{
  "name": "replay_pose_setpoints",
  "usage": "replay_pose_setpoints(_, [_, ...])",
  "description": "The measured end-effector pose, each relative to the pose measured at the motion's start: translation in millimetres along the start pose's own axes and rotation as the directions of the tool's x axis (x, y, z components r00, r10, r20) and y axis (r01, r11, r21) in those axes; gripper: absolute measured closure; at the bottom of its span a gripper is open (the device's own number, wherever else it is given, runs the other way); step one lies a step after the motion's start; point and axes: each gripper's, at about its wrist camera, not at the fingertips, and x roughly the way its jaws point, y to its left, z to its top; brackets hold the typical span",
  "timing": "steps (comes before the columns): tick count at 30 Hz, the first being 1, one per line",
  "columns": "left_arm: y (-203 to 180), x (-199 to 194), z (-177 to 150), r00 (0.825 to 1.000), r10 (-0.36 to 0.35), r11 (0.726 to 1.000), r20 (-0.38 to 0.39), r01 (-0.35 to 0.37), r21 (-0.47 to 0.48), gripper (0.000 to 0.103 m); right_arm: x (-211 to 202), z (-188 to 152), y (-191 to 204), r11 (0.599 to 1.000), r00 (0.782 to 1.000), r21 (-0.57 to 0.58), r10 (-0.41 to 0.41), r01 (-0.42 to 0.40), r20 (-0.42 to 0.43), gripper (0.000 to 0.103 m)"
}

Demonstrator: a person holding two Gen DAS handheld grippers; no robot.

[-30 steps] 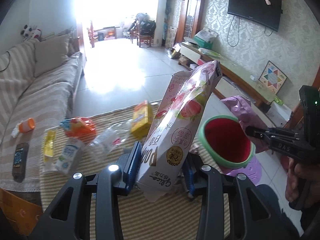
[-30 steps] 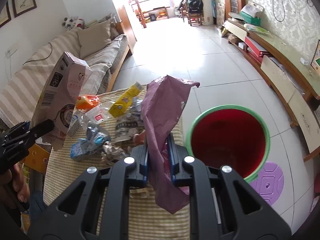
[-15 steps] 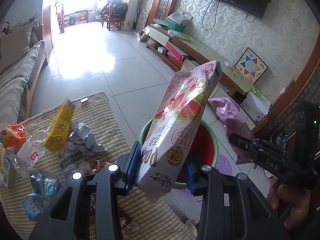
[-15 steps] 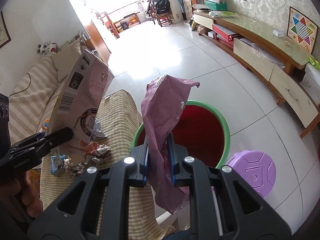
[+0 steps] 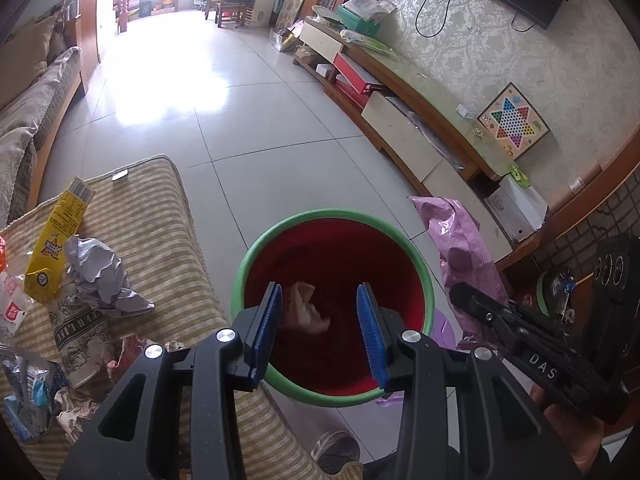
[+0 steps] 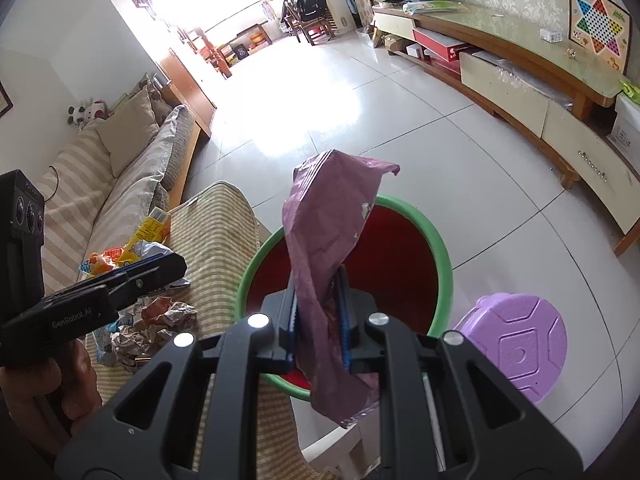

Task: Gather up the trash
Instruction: 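Carry the pink bag and snack box over the red bin and release both, then move both tools back over the table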

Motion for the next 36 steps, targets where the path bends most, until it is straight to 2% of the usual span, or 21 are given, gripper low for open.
replay_pose_setpoints(5, [-3.5,-2.8,1.9,1.0,0.004,1.0,0.014,-0.004,0.016,0.064,10.1,-0.6,-5.4,1.0,1.0,0.006,0.002,-0.002,-0.013,0.084])
replay_pose_setpoints(7, [-1.8,-7.5,2.7,1.0,0.015,1.0,0.026,-0.015,0.021,0.051,12.2,-2.0,-4.9,1.0,1.0,0.008,0.002,-0.001,-0.016,0.083])
replay_pose_setpoints(8, [-0.9,-11.0,2.4,0.999,0.021,1.0,0.037,-0.022,0.02,0.047,13.1,-2.1,-6.3,1.0,1.0,0.01,0.002,-0.002,-0.017,0.077])
replay_pose_setpoints(10, [0.8,-18.4,3.0,0.997,0.041,0.999,0.059,-0.042,0.023,0.026,13.5,-3.4,-1.0,1.0,1.0,0.007,-0.005,0.005,-0.014,0.059])
replay_pose_setpoints(11, [1.5,-22.5,2.7,0.996,0.053,0.998,0.069,-0.055,0.025,0.022,12.2,-3.2,-1.0,1.0,1.0,0.005,-0.015,0.015,-0.008,0.04])
replay_pose_setpoints(12, [1.7,-26.2,3.4,0.995,0.056,0.998,0.079,-0.059,0.031,0.02,10.2,-3.8,1.5,1.0,1.0,0.002,-0.027,0.027,0.004,0.026])
replay_pose_setpoints(14, [3.2,-34.0,3.1,0.993,0.069,0.996,0.095,-0.074,0.049,0.017,5.5,-4.2,5.7,0.999,0.999,-0.01,-0.046,0.046,0.025,0.015])
replay_pose_setpoints(16, [5.6,-41.9,3.3,0.99,0.086,0.994,0.111,-0.093,0.054,0.01,1.9,-3.4,10.7,0.997,0.997,-0.019,-0.071,0.072,0.035,0.005])
replay_pose_setpoints(23, [14.3,-76.3,-3.1,0.973,0.14,0.987,0.183,-0.152,0.049,0.008,-11.8,-0.1,32.6,0.987,0.987,-0.054,-0.146,0.15,0.063,0.004])
replay_pose_setpoints(26, [15.3,-95.3,-9.9,0.958,0.178,0.978,0.225,-0.198,0.065,0.008,-23.8,-2.9,44.9,0.98,0.98,-0.074,-0.175,0.182,0.092,0.004])
replay_pose_setpoints(32, [29.3,-133.6,-30.3,0.941,0.224,0.967,0.253,-0.247,0.065,0.008,-45.4,-15.1,81.0,0.973,0.977,-0.13,-0.176,0.192,0.12,0.004])
replay_pose_setpoints(36, [50.3,-157.8,-47.3,0.941,0.234,0.967,0.244,-0.251,0.042,0.008,-52.6,-25.8,103.1,0.966,0.978,-0.172,-0.173,0.192,0.116,0.004])
